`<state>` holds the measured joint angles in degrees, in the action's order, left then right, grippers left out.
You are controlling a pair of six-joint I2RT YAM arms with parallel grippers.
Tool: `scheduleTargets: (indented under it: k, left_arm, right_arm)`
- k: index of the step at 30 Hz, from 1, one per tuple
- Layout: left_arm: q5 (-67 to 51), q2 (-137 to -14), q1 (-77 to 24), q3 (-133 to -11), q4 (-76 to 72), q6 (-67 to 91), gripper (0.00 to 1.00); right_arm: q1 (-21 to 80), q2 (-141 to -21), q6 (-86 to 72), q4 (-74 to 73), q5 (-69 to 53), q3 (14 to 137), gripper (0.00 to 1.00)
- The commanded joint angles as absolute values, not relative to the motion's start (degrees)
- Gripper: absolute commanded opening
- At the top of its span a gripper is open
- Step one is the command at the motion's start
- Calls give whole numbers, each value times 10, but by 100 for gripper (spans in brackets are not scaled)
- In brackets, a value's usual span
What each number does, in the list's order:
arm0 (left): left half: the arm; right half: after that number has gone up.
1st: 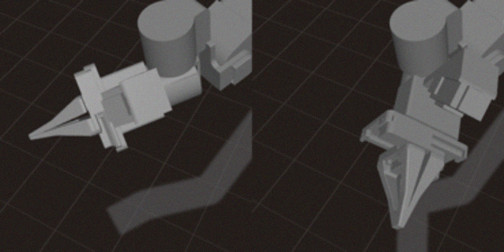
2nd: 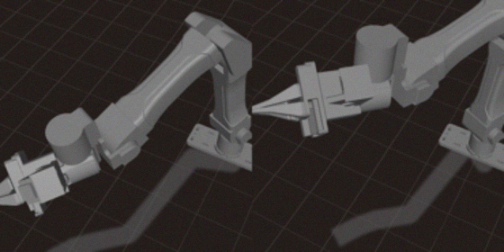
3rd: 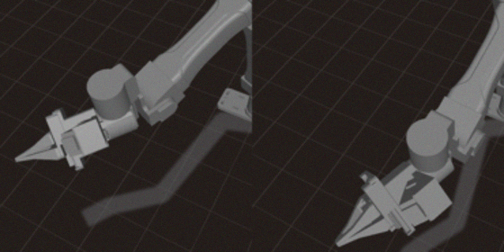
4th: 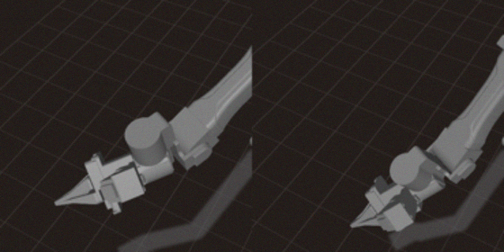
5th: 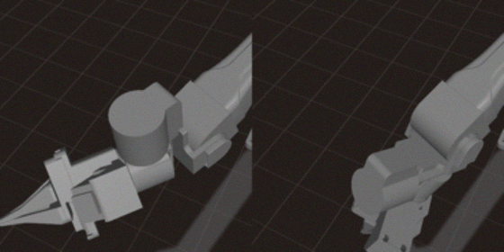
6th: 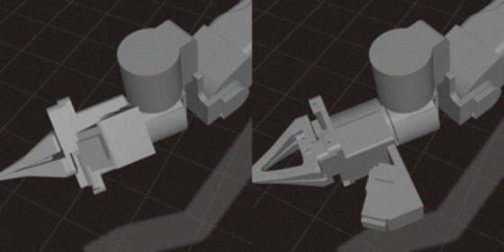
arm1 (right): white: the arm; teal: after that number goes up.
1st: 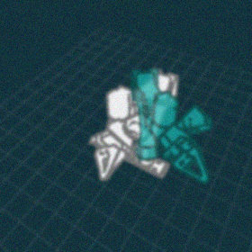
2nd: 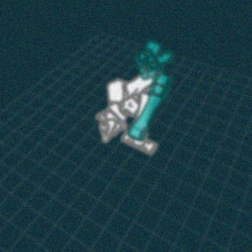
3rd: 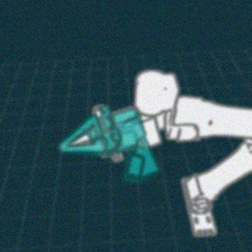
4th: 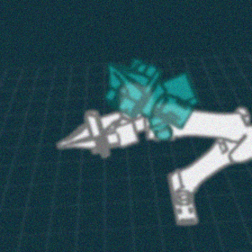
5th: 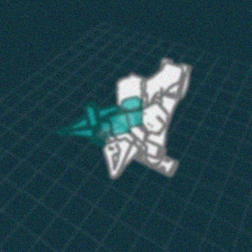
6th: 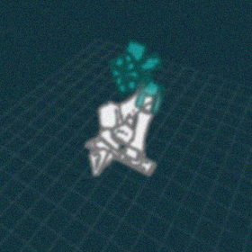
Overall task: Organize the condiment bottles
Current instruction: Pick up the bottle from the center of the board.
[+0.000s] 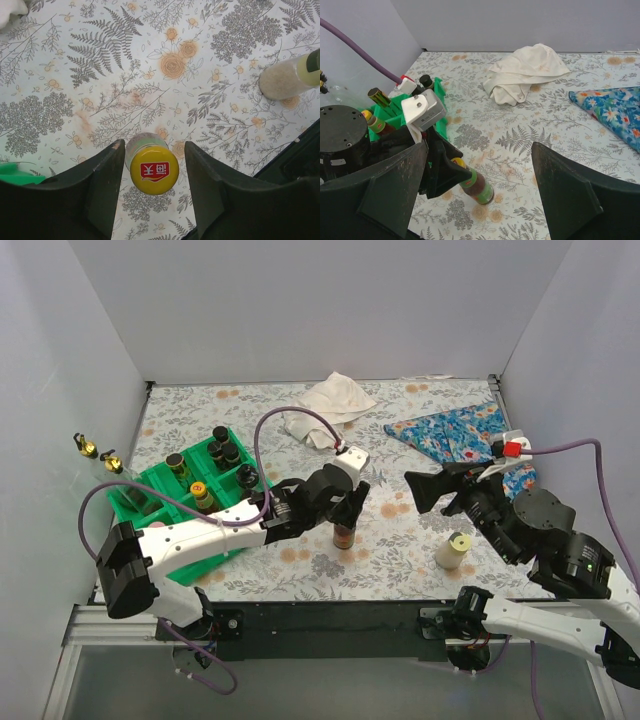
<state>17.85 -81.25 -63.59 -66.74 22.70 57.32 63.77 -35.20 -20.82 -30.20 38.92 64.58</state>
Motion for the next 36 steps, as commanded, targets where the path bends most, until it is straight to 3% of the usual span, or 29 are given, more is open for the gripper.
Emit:
scheduleTargets:
  k: [1, 3, 4, 7, 8, 10, 28, 36]
  left_arm:
    - [185, -806, -647, -657, 234, 588, 50]
    - [188, -800, -651, -654, 243, 595, 50]
    - [192, -797, -652, -652, 246, 598, 45]
    - [206, -786, -655, -647, 253, 599, 20]
    - [210, -781, -655, -653, 259, 606, 7]
    - [218, -766, -655, -664, 293, 626, 0]
    - [476, -567, -656, -705, 794, 1066, 0]
    - [549, -533, -645, -715, 797, 1022, 0]
  right_arm:
    - [639, -336, -210, -289, 407, 641, 94]
    - [639, -331, -209, -288, 413, 641, 94]
    - [639, -328, -209, -289, 415, 641, 94]
    - [639, -322, -209, -289, 423, 637, 93]
    - [639, -321, -209, -288, 424, 636, 93]
    - [639, -318, -211, -294, 421, 634, 93]
    - [639, -333, -221, -303, 410, 633, 93]
    - [639, -324, -222, -303, 410, 632, 93]
